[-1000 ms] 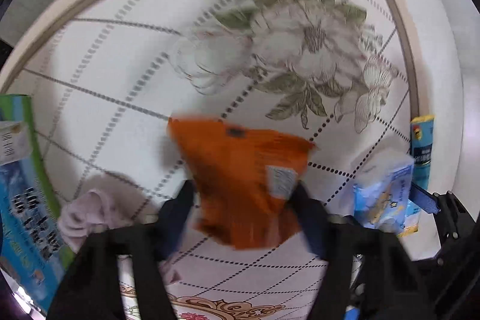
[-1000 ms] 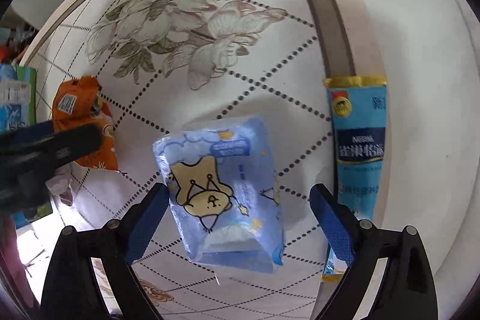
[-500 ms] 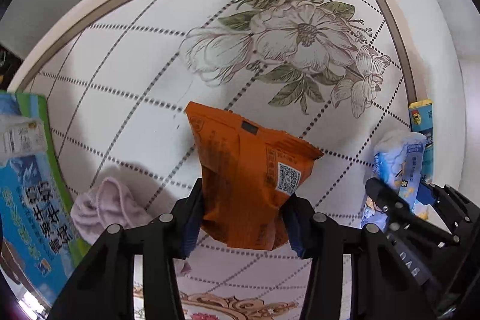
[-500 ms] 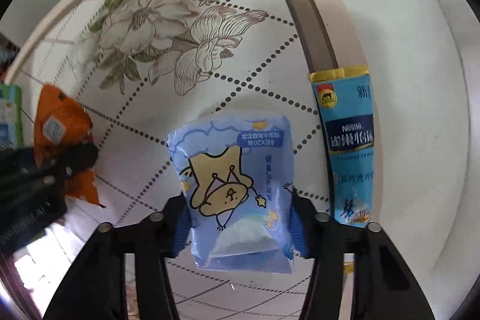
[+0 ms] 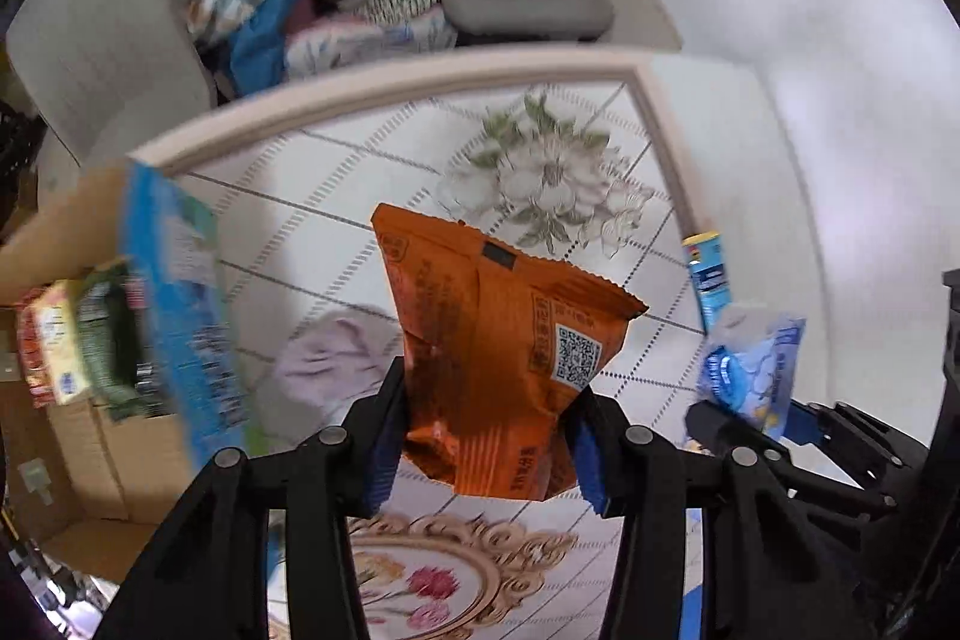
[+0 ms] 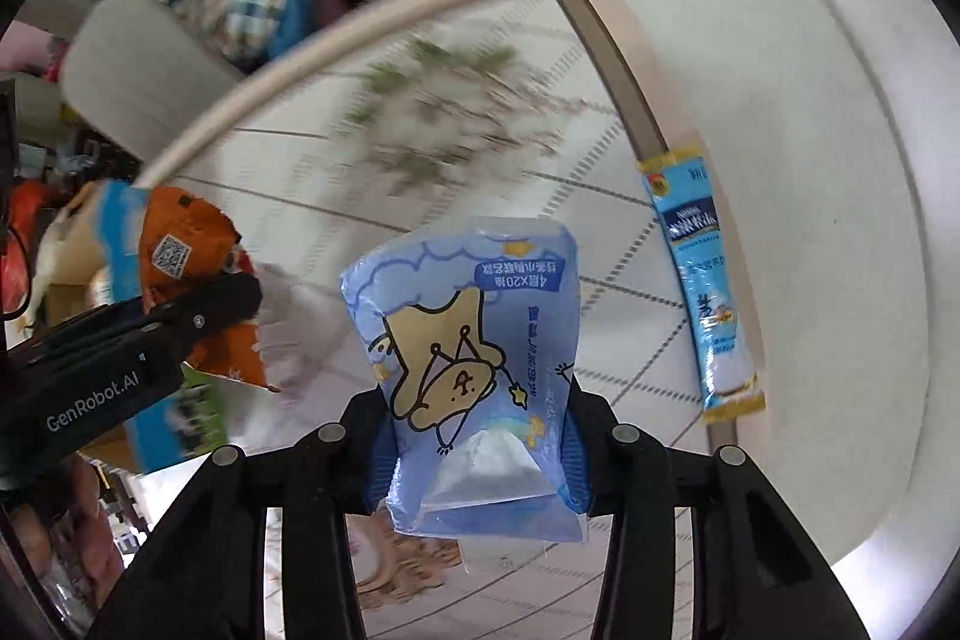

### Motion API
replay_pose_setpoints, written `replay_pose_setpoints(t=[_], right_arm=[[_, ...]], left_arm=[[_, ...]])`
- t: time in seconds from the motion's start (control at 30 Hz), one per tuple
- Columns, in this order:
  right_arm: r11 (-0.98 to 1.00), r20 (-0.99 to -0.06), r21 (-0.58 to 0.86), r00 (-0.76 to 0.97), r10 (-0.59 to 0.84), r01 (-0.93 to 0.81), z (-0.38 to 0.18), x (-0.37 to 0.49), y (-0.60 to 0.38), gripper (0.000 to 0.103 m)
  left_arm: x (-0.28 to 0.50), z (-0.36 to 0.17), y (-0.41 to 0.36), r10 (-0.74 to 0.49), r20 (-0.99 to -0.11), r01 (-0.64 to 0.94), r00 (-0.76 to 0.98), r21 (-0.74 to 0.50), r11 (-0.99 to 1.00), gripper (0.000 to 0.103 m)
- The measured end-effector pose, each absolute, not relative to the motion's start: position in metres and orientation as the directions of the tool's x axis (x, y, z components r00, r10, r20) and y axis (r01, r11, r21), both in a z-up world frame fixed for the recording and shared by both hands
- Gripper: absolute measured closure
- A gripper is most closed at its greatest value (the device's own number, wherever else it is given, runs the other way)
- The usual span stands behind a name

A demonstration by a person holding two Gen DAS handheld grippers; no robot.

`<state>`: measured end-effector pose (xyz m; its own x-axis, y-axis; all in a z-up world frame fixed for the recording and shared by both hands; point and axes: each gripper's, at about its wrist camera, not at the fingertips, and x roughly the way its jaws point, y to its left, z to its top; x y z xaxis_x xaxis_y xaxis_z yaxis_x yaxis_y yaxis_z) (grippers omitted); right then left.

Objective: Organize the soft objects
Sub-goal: 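Lower both packs into the box and open both tools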

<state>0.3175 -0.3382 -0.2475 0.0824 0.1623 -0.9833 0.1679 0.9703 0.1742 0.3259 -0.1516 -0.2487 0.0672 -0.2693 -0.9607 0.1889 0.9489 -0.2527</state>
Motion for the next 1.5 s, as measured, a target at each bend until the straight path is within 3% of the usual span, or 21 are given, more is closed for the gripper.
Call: replay_pose_setpoints(t=[0.23,0.4,0.63,0.83,1.23,1.33,1.4,1.43,1.5], right_arm=[[0.953,-0.948,0.292,0.158,0.278,0.077,-0.167,0.283,-0.224,0.056],[0.936,-0.929,0.351,0.124,0.349,-0.008,-0.185,0.275,-0.116,0.056],[0.894,-0.895,0.444,0.014,0.446,-0.065,-0.228,0.279,0.02,0.056],[0.9,-0.903,0.43,-0.052,0.428,-0.071,-0.283,0.289,0.084,0.056],[0.922,-0.921,0.38,-0.127,0.368,-0.08,-0.35,0.288,0.12,0.056],[0.921,-0.921,0.38,-0.128,0.368,-0.089,-0.357,0.289,0.125,0.051],[0.918,-0.921,0.383,-0.121,0.371,-0.101,-0.359,0.29,0.127,0.04],[0.917,-0.92,0.386,-0.12,0.374,-0.104,-0.36,0.29,0.128,0.03],[0.917,-0.922,0.383,-0.11,0.371,-0.116,-0.352,0.289,0.129,0.026]], left_arm=[[0.306,-0.189,-0.035,-0.237,-0.959,0.158,0.157,-0.212,0.964,0.059],[0.293,-0.192,0.072,-0.158,-0.973,0.059,0.171,-0.15,0.987,0.059],[0.283,-0.247,0.172,-0.045,-0.996,-0.023,0.074,-0.047,0.999,0.059],[0.288,-0.302,0.221,-0.079,-0.995,-0.083,-0.056,-0.074,0.994,0.059],[0.298,-0.341,0.236,-0.133,-0.977,-0.076,-0.169,-0.121,0.99,0.058],[0.296,-0.347,0.24,-0.145,-0.97,-0.124,-0.194,-0.123,0.985,0.057],[0.293,-0.349,0.243,-0.156,-0.967,-0.144,-0.201,-0.128,0.981,0.056],[0.292,-0.348,0.244,-0.164,-0.967,-0.157,-0.194,-0.134,0.979,0.055],[0.291,-0.346,0.245,-0.167,-0.968,-0.168,-0.188,-0.136,0.976,0.05]])
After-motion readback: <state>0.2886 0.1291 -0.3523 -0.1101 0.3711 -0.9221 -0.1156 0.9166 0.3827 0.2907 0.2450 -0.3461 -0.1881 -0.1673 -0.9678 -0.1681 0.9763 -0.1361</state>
